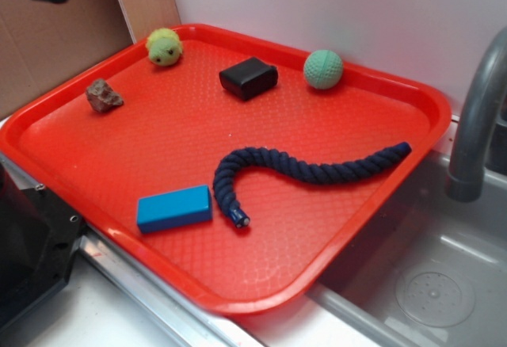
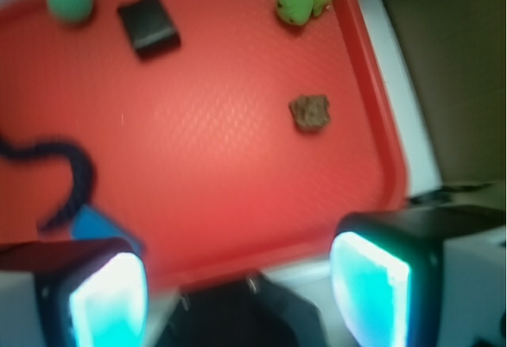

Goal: Grab the rock.

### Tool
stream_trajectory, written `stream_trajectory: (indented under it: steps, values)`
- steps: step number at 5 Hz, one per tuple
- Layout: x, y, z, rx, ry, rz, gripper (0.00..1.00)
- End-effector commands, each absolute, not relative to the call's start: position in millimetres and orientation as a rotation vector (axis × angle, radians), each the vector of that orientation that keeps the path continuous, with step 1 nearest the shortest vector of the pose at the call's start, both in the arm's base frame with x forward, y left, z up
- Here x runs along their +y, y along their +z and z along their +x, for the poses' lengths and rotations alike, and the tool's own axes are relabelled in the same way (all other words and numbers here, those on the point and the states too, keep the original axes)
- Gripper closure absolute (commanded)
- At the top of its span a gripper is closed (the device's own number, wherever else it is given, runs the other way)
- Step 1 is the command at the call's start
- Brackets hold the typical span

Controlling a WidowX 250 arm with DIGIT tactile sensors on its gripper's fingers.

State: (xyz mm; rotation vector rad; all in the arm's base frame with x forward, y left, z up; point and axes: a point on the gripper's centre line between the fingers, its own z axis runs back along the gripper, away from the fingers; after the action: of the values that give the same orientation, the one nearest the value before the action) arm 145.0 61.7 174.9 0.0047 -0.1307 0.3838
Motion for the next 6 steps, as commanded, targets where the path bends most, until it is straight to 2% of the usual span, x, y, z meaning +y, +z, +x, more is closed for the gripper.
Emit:
stream_trajectory:
  steps: [1, 2, 4, 5, 6]
  values:
    - [110, 117, 160, -0.18, 0.626, -0.03, 0.0]
    - [121, 93, 166, -0.139, 0.677, -0.012, 0.0]
    - [117, 53, 188, -0.043, 0.708, 0.031, 0.0]
    - [113, 37, 193, -0.051, 0.655, 0.041, 0.0]
    - [114, 17, 196, -0.1, 0.559, 0.06, 0.0]
